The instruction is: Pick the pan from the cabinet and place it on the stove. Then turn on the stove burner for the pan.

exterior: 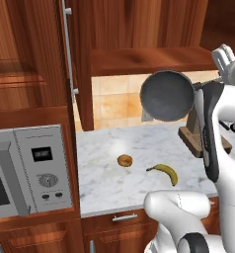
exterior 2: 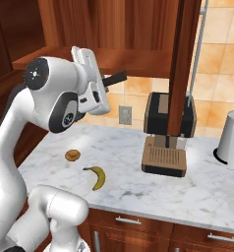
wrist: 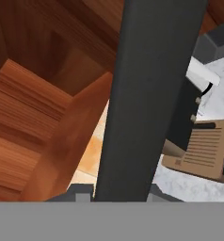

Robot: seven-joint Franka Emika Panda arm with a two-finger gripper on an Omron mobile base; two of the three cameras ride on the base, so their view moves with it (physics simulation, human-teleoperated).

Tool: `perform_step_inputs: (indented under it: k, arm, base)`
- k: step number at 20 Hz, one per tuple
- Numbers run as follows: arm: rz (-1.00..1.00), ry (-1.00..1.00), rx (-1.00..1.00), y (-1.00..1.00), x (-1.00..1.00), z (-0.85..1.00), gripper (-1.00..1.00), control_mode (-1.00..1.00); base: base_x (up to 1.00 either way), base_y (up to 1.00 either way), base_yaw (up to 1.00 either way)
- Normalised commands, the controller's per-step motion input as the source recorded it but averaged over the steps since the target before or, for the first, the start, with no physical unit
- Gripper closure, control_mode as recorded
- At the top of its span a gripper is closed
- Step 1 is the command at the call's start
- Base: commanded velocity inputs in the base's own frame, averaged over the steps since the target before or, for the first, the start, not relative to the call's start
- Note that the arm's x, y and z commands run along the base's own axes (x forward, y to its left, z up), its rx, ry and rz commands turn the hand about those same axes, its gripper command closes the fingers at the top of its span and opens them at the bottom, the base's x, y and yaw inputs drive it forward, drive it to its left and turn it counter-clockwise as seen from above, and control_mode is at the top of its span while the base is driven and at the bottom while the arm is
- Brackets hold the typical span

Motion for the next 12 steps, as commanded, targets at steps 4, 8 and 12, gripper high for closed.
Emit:
perform_step_inputs:
  k: [4,8,12]
  arm:
    - [-0.01,-0.03,-0.01,0.04,-0.09,0.00,1.00,-1.00]
    - [-0.01,-0.04,0.01,0.00,-0.29,-0.05,1.00,-1.00]
    - [-0.03,0.00,0.04,0.00,-0.29,-0.05,1.00,-1.00]
  base:
    - [0.00,0.00,0.00]
    - [0.00,0.00,0.00]
    - [0.00,0.00,0.00]
